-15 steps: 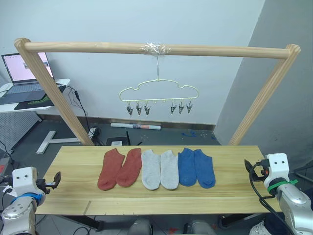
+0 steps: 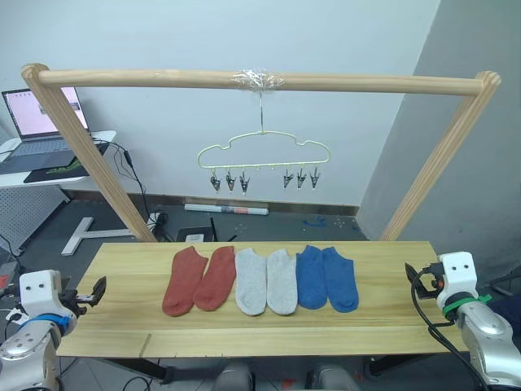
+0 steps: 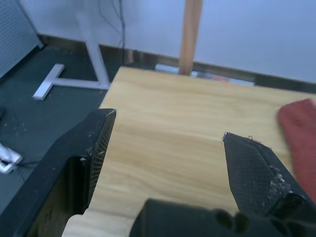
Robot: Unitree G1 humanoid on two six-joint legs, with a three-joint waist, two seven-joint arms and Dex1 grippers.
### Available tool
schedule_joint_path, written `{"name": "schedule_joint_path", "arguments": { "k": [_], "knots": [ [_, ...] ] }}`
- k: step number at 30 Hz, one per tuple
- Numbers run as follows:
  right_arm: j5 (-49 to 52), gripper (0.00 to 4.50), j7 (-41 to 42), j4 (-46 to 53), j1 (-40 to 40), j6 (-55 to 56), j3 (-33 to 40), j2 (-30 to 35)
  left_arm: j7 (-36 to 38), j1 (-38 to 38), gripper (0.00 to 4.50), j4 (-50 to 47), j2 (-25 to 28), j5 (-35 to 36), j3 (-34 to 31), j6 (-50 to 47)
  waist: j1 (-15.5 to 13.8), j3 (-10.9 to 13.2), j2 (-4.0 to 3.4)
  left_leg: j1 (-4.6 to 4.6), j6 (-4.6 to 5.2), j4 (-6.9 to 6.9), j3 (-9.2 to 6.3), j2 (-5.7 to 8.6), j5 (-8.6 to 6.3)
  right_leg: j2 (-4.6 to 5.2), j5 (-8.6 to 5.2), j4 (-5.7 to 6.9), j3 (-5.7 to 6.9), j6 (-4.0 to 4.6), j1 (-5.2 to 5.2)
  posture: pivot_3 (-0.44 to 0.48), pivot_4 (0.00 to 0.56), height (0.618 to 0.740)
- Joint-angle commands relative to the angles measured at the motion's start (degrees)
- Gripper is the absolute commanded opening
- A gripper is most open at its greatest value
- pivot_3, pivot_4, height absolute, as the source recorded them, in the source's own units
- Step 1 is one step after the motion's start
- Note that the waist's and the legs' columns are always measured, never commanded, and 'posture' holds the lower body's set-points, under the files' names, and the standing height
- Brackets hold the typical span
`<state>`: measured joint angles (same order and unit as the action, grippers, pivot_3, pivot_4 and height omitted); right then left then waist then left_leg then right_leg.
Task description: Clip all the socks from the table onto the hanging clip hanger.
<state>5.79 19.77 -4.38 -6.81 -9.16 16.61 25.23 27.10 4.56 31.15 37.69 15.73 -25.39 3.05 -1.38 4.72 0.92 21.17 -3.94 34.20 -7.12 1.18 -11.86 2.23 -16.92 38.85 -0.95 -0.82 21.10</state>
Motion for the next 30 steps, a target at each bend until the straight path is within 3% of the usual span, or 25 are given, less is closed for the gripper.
{"name": "schedule_joint_path", "arguments": {
  "k": [1,7,12,17,19,24,30],
  "knots": [
    [0.41,4.5,-0.3,1.43,0.79,0.93,0.24,0.15,0.68,1.59,3.96,-6.28,-0.15,2.2,-2.08,-1.84,-0.01,0.47,0.04,0.01,0.0,-0.02,-0.01,0.0,0.0,0.0,0.0,0.0,-0.01,0.0,0.0,0.142,0.081,0.74],
    [1.66,4.5,1.11,3.5,0.53,0.74,0.59,0.36,0.38,3.22,3.96,-15.08,-0.51,4.63,-3.98,-5.09,-0.05,1.5,0.11,0.27,0.0,-0.12,-0.27,-0.01,0.0,-0.03,-0.09,0.0,0.15,0.13,0.18,0.14,0.104,0.74],
    [3.31,4.5,5.25,7.85,1.33,0.68,-1.0,1.33,-0.35,5.31,3.96,-30.4,-2.64,7.52,-3.22,-10.54,-0.04,2.73,0.06,0.41,0.0,-0.12,-0.27,-0.02,0.01,0.0,-0.12,-0.02,0.12,0.07,0.25,0.141,0.126,0.74],
    [4.4,4.5,11.03,12.87,4.22,-3.03,-6.36,3.31,-1.41,2.84,3.96,-46.38,-5.27,11.03,1.82,-18.0,-0.05,4.09,0.25,0.52,0.0,-0.1,-0.33,-0.15,0.01,0.0,-0.1,-0.05,0.15,0.05,0.29,0.15,0.155,0.74],
    [6.18,4.5,12.79,15.52,6.06,-5.05,-7.78,3.38,-2.71,0.2,3.57,-49.62,-6.7,12.14,3.39,-20.42,-0.06,4.54,0.25,0.57,0.0,-0.08,-0.37,-0.23,0.02,-0.02,-0.09,-0.04,0.21,0.03,0.31,0.15,0.158,0.74],
    [9.57,4.5,15.74,19.39,11.91,-8.05,-10.66,3.04,-4.89,-7.22,2.32,-49.93,-9.44,9.23,10.22,-23.42,-0.04,5.95,0.24,0.66,-0.01,-0.08,-0.4,0.06,0.02,-0.1,0.07,-0.08,0.28,-0.37,0.37,0.139,0.19,0.74],
    [13.86,4.5,19.47,23.13,21.01,-12.05,-15.78,2.07,-8.03,-14.26,2.32,-44.04,-14.09,4.38,14.61,-21.34,0.11,7.08,0.62,1.08,-0.01,-0.09,-0.37,0.06,0.02,-0.14,0.1,-0.12,0.26,-0.46,0.76,0.12,0.218,0.74]
  ]
}}
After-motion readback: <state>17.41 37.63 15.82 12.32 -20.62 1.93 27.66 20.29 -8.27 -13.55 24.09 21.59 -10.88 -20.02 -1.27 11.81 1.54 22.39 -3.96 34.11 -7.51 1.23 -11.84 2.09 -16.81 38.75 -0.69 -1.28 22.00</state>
